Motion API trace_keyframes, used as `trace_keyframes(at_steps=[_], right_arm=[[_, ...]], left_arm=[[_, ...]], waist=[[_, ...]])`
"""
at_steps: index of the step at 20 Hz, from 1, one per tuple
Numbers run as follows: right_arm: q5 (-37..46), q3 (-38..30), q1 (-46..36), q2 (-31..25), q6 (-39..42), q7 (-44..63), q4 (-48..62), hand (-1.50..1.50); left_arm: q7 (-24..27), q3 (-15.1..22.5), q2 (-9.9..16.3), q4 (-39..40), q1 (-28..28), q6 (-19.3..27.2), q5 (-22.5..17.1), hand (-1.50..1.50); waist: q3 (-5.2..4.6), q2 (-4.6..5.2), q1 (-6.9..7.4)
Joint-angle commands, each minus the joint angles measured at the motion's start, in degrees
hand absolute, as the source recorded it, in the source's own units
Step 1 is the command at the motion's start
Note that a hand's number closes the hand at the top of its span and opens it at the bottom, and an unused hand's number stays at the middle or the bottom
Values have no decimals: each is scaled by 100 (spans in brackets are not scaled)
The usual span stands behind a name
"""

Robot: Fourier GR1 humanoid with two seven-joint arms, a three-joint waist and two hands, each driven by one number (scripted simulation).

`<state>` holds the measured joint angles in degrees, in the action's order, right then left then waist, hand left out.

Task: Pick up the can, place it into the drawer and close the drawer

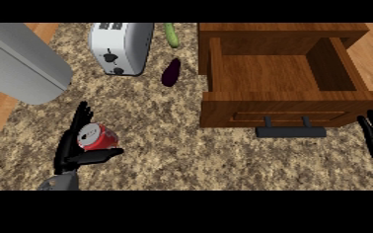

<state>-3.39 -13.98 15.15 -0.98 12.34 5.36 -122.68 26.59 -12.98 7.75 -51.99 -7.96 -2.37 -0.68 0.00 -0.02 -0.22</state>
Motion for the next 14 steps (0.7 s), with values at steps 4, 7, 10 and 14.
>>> trace_keyframes(at_steps=[4,7,10,14], right_arm=[[-201,-188,266,-24,313,-408,167,-150],[-71,-25,136,91,159,-139,39,-150],[-468,-252,6,-96,77,681,-658,-150],[-252,-161,37,24,144,90,-156,-150]], left_arm=[[187,180,-121,324,-255,2,17,-150],[-165,207,-35,45,-371,-85,-106,150],[232,237,-88,253,-335,-105,-64,150],[-466,325,-234,-415,-371,-174,-356,150]], waist=[[0,0,-13],[1,-2,-1],[-1,-1,-12],[1,-3,8]])
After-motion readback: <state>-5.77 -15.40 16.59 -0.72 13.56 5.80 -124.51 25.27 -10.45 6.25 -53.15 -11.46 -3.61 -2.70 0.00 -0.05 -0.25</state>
